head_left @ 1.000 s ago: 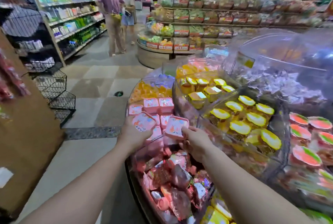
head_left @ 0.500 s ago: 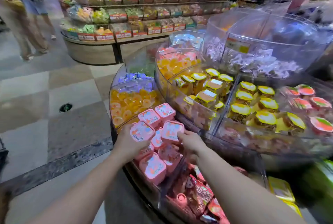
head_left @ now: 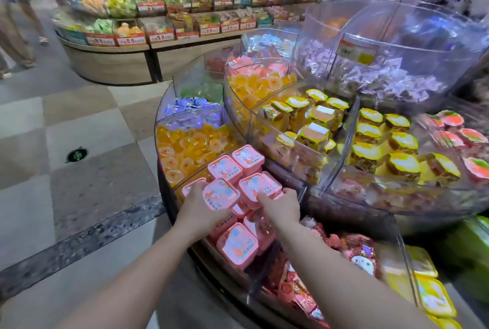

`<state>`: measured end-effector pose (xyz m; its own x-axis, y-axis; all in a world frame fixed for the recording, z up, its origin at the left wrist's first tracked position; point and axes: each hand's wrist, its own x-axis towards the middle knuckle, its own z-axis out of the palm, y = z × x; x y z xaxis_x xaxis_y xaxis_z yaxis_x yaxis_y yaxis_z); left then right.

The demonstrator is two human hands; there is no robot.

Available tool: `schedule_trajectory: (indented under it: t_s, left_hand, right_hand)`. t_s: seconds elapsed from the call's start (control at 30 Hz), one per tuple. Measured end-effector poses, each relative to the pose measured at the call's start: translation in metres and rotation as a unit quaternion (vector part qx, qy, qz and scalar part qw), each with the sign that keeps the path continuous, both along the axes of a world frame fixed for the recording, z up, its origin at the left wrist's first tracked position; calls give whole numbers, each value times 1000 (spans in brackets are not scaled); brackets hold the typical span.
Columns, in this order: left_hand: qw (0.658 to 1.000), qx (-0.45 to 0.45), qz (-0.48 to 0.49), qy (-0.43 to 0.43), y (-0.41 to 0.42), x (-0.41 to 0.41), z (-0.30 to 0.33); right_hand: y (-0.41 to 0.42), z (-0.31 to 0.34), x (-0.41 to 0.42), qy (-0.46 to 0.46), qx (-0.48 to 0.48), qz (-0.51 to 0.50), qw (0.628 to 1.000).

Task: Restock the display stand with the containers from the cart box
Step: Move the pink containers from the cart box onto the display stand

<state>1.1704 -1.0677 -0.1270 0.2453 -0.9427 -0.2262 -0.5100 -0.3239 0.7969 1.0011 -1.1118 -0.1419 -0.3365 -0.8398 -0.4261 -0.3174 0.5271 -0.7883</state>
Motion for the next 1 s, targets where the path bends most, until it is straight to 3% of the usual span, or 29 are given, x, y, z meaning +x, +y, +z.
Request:
schedule_trajectory:
  t_s: [0.1, 0.17, 0.23, 0.43, 0.57, 0.67, 0.73, 0.8, 0.9, 1.0]
  left_hand:
    - [1000, 6, -4, 4, 0, -1, -1]
    - [1000, 4, -8, 4, 0, -1, -2]
    - [1000, 2, -12, 10, 0, -1, -2]
    - [1000, 4, -23, 12, -2, -4, -1]
    - [1000, -5, -25, 0, -3, -9, -1]
    - [1000, 0, -29, 9, -4, -12, -3]
    - [999, -5, -30, 11, -6, -13, -4]
    - [999, -15, -34, 13, -7, -17, -3]
    - [998, -42, -34, 15, -11, -23, -1]
    - [998, -44, -28, 36, -12, -26, -4]
  right_hand:
    - [-3, -15, 8, -66, 70, 19, 995]
    - [-5, -17, 8, -155, 68, -13, 985]
    - [-8, -18, 7, -173, 37, -37, 984]
    - [-29, -11, -4, -67, -28, -5, 997]
    - [-34, -12, -8, -65, -10, 31, 997]
    - [-27, -14, -4, -101, -13, 1, 995]
    - [-19, -9, -3, -52, -45, -26, 997]
    - [-9, 3, 0, -35, -49, 9, 998]
    - [10, 18, 6, -157, 25, 121, 980]
    - [17, 22, 6, -207, 26, 129, 969]
